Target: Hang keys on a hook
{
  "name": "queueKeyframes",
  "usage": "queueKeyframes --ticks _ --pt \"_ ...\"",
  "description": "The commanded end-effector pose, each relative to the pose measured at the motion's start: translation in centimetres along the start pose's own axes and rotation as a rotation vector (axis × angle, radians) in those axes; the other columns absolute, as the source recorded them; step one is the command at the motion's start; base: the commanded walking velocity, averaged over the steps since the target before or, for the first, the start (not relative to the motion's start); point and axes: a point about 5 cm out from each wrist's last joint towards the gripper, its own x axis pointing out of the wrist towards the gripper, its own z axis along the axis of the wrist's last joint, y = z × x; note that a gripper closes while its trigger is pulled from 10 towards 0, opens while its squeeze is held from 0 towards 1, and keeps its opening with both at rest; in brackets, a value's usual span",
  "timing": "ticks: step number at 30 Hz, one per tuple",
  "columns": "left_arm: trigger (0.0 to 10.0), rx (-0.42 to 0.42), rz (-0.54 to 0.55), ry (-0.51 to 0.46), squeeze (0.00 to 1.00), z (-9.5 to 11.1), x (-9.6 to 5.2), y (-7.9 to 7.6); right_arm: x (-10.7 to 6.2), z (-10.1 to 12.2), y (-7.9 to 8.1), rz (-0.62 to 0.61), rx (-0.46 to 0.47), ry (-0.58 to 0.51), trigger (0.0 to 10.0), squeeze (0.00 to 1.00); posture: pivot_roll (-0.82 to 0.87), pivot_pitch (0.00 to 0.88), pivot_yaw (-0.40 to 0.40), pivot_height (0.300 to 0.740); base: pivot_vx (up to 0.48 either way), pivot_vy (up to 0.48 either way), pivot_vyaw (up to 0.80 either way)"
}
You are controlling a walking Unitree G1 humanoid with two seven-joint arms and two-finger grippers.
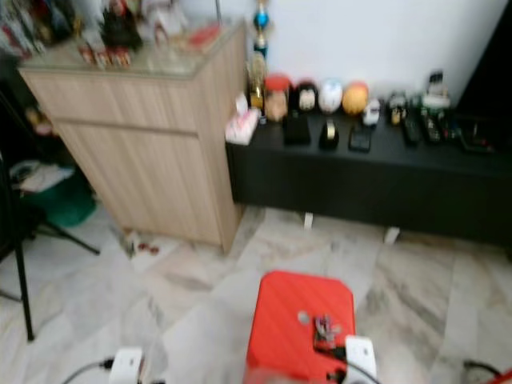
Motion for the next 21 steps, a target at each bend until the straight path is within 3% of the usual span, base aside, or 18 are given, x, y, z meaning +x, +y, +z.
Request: queueKeyframes --ticks 1,10,21 --pt "10.0 0.007 0.019 0.019 0.0 -0.6 -0.2 0.7 0.1 -0.2 0.9 0.021 0.017 0.003 10.0 0.0 0.06 0.057 -0.019 0.74 0.0 0.0 0.0" --pt "10.0 0.013 0.024 0.022 0.0 -0.7 -0.3 0.8 0.0 0.2 0.9 0.009 0.028 -0.049 10.0 0.0 0.06 0.06 -0.017 0.74 0.0 0.0 0.0" --pt "10.0 0.016 0.028 0.012 0.0 -0.7 -0.3 1.0 -0.3 2.1 1.0 0.008 -0.049 -0.255 10.0 0.0 0.06 0.065 -0.013 0.74 0.0 0.0 0.0"
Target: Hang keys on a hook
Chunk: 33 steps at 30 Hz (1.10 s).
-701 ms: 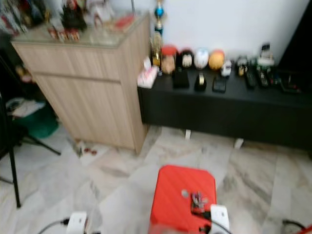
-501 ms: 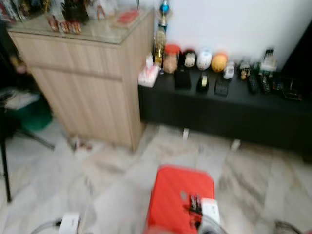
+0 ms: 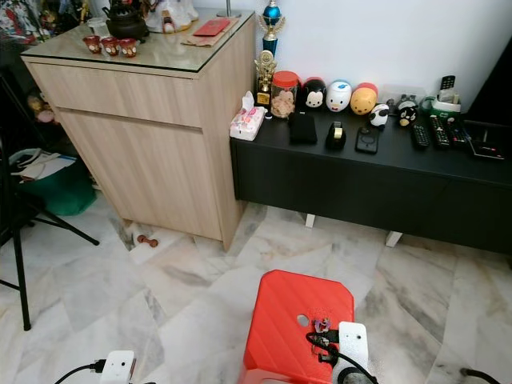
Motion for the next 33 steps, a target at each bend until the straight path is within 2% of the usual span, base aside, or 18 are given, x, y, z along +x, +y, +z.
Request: queueKeyframes --ticks 1,6,12,14,22,31,32,33 --pt "10.0 0.01 0.008 0.006 0.0 -0.4 -0.1 0.3 0.0 0.3 0.0 0.014 -0.022 -0.034 10.0 0.0 0.05 0.065 -0.013 0.74 0.0 0.0 0.0" --pt "10.0 0.015 0.005 0.002 0.0 -0.3 -0.1 0.2 -0.1 0.7 0.0 -0.005 -0.044 -0.084 10.0 0.0 0.06 0.061 -0.012 0.74 0.0 0.0 0.0" --pt "10.0 0.015 0.006 -0.001 0.0 -0.3 -0.1 0.2 -0.2 0.8 -0.1 -0.022 -0.021 -0.116 10.0 0.0 0.06 0.051 -0.008 0.74 0.0 0.0 0.0" --pt "10.0 0.023 0.008 0.0 0.0 -0.3 -0.1 0.2 -0.2 1.0 -0.1 -0.032 -0.076 -0.135 10.0 0.0 0.05 0.045 -0.001 0.74 0.0 0.0 0.0" --pt "10.0 0.036 -0.002 -0.004 0.0 -0.3 -0.1 0.1 -0.3 1.0 0.0 -0.018 -0.063 -0.142 10.0 0.0 0.05 0.033 0.0 0.74 0.0 0.0 0.0" --pt "10.0 0.053 -0.003 -0.007 0.0 0.0 -0.1 0.3 -0.5 1.2 0.1 -0.043 -0.078 -0.197 10.0 0.0 0.05 0.019 0.015 0.74 0.0 0.0 0.0" --pt "10.0 0.057 -0.003 -0.006 0.0 0.0 -0.1 0.3 -0.3 2.6 0.6 -0.022 -0.077 -0.263 10.0 0.0 0.04 0.018 0.016 0.74 0.0 0.0 0.0" --pt "10.0 0.058 -0.003 -0.006 0.0 0.0 -0.1 0.3 0.1 7.0 2.4 0.008 -0.073 -0.451 10.0 0.0 0.04 0.017 0.017 0.74 0.0 0.0 0.0"
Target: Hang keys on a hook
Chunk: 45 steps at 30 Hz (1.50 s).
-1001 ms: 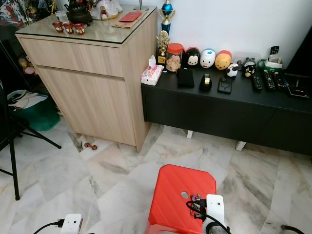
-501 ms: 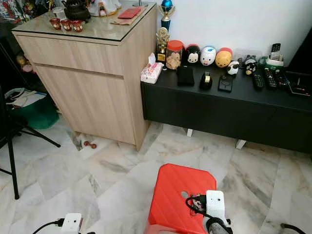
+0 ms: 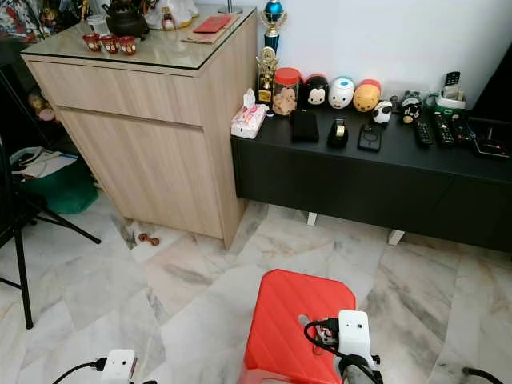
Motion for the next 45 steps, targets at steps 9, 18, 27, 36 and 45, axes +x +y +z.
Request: queueKeyframes --ticks 9,18,27,36,45 --pt "10.0 0.016 -0.001 0.007 0.0 -0.3 -0.1 0.1 2.4 12.4 3.5 0.063 0.014 -0.508 10.0 0.0 0.05 0.013 0.014 0.74 0.0 0.0 0.0" --pt "10.0 0.01 0.007 0.0 0.0 0.0 0.0 0.1 2.4 11.5 2.8 -0.023 -0.013 -0.438 10.0 0.0 0.05 0.032 0.008 0.74 0.0 0.0 0.0" --pt "10.0 0.001 0.01 -0.003 0.0 0.1 0.0 0.1 2.7 10.7 2.5 -0.056 0.014 -0.377 10.0 0.0 0.05 0.052 0.008 0.74 0.0 0.0 0.0" --pt "10.0 -0.01 0.009 -0.001 0.0 0.0 0.0 -0.1 2.9 11.9 3.9 -0.009 -0.047 -0.396 10.0 0.0 0.05 0.06 0.001 0.735 0.0 0.0 0.0" --pt "10.0 -0.017 0.016 0.009 0.0 -0.3 -0.1 0.1 3.2 11.2 3.6 -0.028 -0.058 -0.339 10.0 0.0 0.06 0.062 0.0 0.685 0.0 0.0 0.0"
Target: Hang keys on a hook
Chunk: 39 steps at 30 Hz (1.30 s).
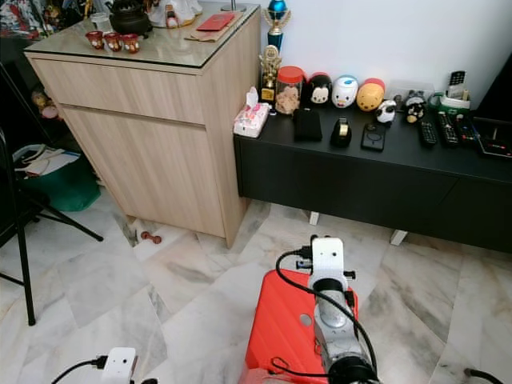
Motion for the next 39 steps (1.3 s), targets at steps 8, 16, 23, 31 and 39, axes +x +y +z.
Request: queueKeyframes --ticks 8,16,23,31,39 --pt "10.0 -0.02 0.015 0.025 0.0 -0.8 -0.2 0.1 -0.1 -0.9 -0.4 -0.014 0.018 0.064 10.0 0.0 0.06 0.063 -0.003 0.655 0.0 0.0 0.0" --pt "10.0 -0.018 0.015 0.029 0.0 -0.9 -0.2 0.1 0.0 -1.9 -1.6 -0.087 0.028 0.142 10.0 0.0 0.07 0.063 -0.001 0.645 0.0 0.0 0.0" --pt "10.0 -0.017 0.015 0.028 0.0 -0.9 -0.2 0.2 -0.1 -2.4 -1.5 -0.065 0.053 0.195 10.0 0.0 0.06 0.062 0.003 0.645 0.0 0.0 0.0" --pt "10.0 -0.014 0.011 0.025 0.0 -0.7 -0.2 0.1 -0.2 -2.9 -0.7 -0.001 0.03 0.257 10.0 0.0 0.06 0.064 0.004 0.64 0.0 0.0 0.0" --pt "10.0 -0.01 0.007 0.029 0.0 -0.8 -0.2 0.1 -0.2 -2.6 -0.2 0.04 0.06 0.224 10.0 0.0 0.06 0.066 0.004 0.625 0.0 0.0 0.0"
